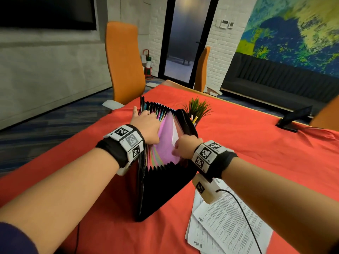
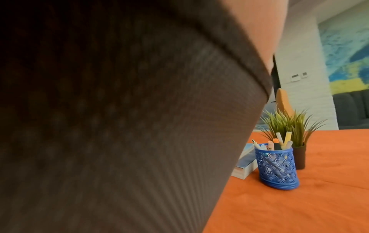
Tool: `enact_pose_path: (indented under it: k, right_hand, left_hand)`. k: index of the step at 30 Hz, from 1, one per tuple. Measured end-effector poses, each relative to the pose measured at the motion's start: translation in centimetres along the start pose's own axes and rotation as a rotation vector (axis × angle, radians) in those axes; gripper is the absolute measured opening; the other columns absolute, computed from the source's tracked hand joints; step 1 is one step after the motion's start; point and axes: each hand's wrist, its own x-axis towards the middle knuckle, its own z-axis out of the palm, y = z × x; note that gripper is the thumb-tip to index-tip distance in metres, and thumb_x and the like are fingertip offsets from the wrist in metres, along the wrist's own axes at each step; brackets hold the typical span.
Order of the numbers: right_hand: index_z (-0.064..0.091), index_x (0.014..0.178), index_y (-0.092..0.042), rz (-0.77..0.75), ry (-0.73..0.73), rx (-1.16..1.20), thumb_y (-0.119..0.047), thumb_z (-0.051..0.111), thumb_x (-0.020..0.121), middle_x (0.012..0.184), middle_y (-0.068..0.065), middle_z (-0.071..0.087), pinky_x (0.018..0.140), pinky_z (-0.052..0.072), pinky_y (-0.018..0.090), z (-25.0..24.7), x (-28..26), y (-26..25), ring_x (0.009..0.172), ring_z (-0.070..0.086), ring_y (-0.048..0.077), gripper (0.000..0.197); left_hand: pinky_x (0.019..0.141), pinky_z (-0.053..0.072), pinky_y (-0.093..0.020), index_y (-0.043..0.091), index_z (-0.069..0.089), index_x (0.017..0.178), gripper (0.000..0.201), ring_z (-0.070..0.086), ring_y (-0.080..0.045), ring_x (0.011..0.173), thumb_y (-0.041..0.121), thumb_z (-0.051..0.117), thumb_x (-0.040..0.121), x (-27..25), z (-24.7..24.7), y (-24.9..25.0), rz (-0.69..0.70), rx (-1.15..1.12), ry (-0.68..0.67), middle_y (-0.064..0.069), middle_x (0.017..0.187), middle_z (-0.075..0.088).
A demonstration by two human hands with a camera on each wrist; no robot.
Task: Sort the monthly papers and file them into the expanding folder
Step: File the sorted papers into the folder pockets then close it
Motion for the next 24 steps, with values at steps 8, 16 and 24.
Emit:
enact_pose_path:
  k: [8, 16, 24]
  right_hand:
    - [0.064, 0.099, -0.021, -0.107, -0.095, -0.103, -0.047, 0.043, 0.092, 0.104, 0.002, 0.056, 0.085, 0.031, 0.037, 1.2, -0.3, 0.2, 0.105, 0.038, 0.025, 0.033]
    - [0.066, 0.104, -0.005, 0.106, 0.401, 0.661, -0.026, 0.057, 0.09, 0.099, 0.007, 0.064, 0.082, 0.042, 0.027, 0.7, -2.8, 10.6, 0.097, 0.059, 0.021, 0.027]
    - [0.063, 0.079, -0.007, 0.614, -0.113, 0.417, -0.03, 0.056, 0.087, 0.091, 0.011, 0.065, 0.066, 0.041, 0.025, 18.4, -7.3, 21.6, 0.091, 0.061, 0.026, 0.025]
  left_hand:
    - [0.107, -0.007, -0.067, 0.021, 0.063, 0.074, 0.006, 0.032, -0.022, 0.127, 0.026, 0.061, 0.076, -0.1, 0.1, 0.1, 0.053, 0.041, 0.025, 0.001, 0.116, 0.05]
    - [0.107, -0.007, -0.066, 0.024, 0.053, 0.124, 0.049, 0.019, -0.018, 0.139, 0.005, 0.05, 0.079, -0.8, -1.1, 1.0, 0.387, 0.283, -0.004, 0.001, 0.131, 0.042]
    - [0.071, 0.042, -0.037, 0.036, 0.012, 0.148, 0.085, 0.055, -0.025, 0.098, -0.005, 0.04, 0.079, 0.0, -0.7, 1.4, 0.595, 0.398, -0.223, 0.001, 0.133, 0.045]
